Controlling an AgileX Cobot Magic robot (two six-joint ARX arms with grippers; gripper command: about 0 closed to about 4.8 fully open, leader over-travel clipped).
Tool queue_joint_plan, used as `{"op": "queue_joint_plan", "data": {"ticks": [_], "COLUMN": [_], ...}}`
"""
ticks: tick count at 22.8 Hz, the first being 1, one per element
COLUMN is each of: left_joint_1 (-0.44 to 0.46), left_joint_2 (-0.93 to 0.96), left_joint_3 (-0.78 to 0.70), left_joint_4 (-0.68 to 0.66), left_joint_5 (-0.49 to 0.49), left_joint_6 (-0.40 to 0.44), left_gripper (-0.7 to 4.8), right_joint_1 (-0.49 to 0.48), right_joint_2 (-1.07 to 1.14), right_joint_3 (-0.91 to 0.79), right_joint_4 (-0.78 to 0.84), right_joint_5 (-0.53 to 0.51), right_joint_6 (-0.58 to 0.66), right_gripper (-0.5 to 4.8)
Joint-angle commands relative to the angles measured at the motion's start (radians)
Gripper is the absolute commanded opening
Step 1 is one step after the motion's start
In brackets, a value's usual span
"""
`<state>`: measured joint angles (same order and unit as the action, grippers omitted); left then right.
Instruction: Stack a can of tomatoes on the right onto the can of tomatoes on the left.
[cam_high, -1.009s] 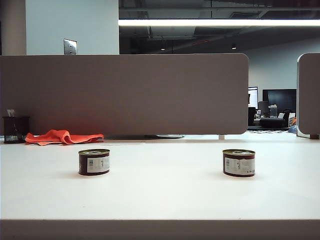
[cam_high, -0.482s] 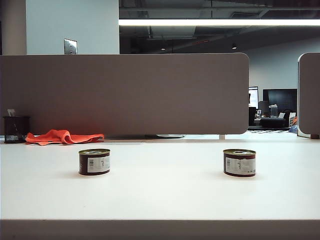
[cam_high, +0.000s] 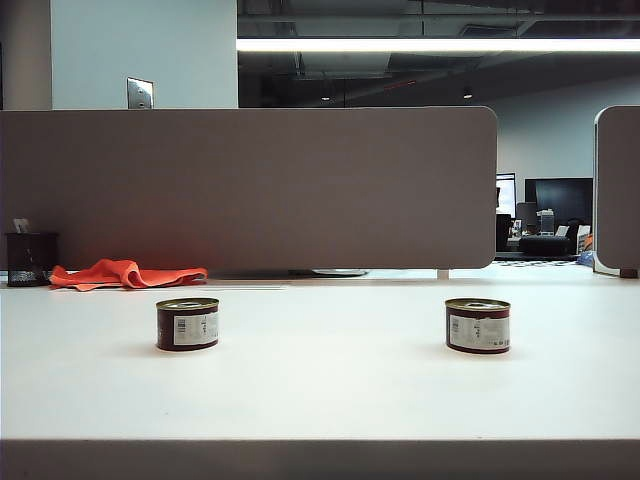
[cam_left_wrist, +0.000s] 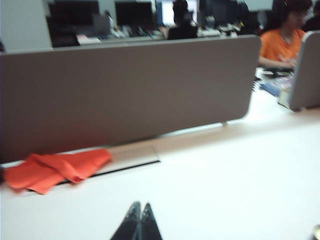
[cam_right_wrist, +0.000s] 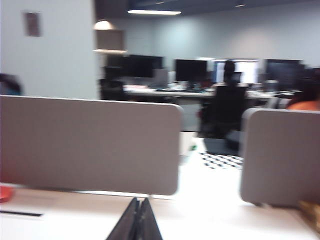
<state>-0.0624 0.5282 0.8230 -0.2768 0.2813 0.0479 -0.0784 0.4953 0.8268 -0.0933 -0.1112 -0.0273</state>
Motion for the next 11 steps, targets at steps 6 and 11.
{"op": "queue_joint_plan", "data": {"ticks": [6, 11], "left_joint_1": [-0.134, -0.200], "left_joint_2": [0.233, 0.285], "left_joint_3": [0.101, 0.124], "left_joint_4": [-0.174, -0.231], "left_joint_5": [0.011, 0.036], "left_joint_6": [-0.032, -0.029], "left_gripper": [-0.05, -0.05], "right_joint_1": [0.175, 0.284], "right_joint_2": [0.349, 0.446], "right_joint_3": [0.228, 0.228], "right_joint_4": [-0.220, -0.303], "right_joint_5": [-0.045, 0.007], "right_joint_6": [-0.004, -0.010], "right_gripper": [-0.06, -0.06]}}
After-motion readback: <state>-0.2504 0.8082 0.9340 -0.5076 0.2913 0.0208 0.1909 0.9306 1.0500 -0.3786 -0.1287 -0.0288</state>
